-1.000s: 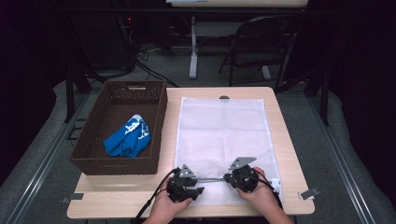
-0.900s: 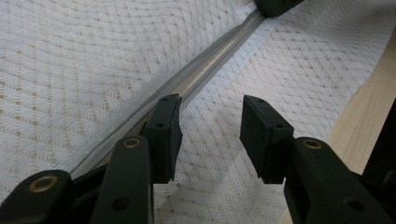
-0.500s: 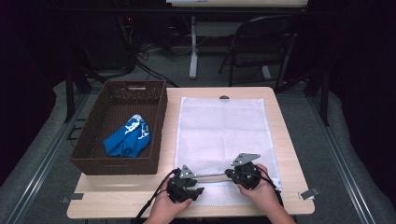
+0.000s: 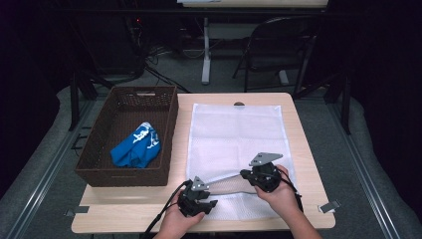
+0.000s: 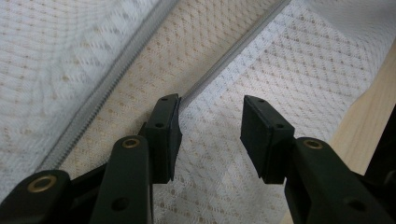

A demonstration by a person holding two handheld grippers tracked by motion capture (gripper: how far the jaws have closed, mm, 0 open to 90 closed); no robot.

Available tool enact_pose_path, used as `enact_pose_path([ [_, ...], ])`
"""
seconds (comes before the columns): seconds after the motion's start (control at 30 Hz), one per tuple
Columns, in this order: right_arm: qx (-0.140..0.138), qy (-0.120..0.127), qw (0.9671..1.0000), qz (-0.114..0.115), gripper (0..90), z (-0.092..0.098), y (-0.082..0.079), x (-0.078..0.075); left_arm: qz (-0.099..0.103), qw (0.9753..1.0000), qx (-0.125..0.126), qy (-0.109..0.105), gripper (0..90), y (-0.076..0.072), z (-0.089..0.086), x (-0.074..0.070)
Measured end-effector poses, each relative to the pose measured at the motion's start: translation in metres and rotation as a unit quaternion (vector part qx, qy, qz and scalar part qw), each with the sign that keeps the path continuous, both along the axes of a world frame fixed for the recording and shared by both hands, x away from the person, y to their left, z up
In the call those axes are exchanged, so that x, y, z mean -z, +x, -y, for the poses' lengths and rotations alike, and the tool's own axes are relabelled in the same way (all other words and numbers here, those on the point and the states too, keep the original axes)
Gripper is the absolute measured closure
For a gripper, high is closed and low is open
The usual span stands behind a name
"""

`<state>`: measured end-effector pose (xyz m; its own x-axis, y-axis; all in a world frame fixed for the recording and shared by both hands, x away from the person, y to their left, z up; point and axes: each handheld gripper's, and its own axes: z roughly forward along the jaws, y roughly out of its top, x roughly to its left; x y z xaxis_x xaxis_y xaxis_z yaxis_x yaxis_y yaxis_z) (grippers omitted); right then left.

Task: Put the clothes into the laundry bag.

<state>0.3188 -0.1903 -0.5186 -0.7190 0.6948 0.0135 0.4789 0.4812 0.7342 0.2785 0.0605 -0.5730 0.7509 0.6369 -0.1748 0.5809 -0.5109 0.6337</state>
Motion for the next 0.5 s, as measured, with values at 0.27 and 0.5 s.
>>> enact_pose_path([
  [0.27, 0.001, 0.006, 0.9998, 0.017, 88.6, -0.003, 0.005, -0.023, -0.001, 1.0, 0.0, 0.0, 56.6, 0.0, 0.0, 0.0],
  [0.5, -0.003, 0.02, 0.9993, 0.031, 88.6, -0.002, 0.002, -0.04, -0.004, 1.0, 0.001, 0.0, 54.6, 0.0, 0.001, -0.001],
])
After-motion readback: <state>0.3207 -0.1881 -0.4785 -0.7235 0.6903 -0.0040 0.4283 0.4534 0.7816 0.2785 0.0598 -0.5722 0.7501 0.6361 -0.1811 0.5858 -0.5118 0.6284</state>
